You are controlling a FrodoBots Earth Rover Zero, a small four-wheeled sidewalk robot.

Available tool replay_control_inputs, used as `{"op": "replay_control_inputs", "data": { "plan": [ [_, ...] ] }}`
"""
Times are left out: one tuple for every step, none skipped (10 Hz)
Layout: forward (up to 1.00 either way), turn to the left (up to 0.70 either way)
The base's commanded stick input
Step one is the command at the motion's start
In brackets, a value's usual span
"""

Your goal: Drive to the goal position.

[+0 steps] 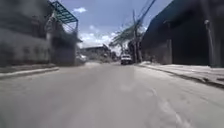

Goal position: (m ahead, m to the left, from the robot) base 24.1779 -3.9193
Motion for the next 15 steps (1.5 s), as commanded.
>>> {"op": "replay_control_inputs", "data": {
  "plan": [
    [1.00,0.00],
    [1.00,0.00],
    [1.00,0.00],
    [1.00,0.00],
    [1.00,0.00],
    [1.00,0.00],
    [1.00,0.00],
    [1.00,0.00],
    [1.00,-0.18],
    [1.00,-0.40],
    [1.00,-0.40],
    [1.00,0.00],
    [1.00,0.00],
    [1.00,0.00],
    [1.00,0.00]
  ]
}}
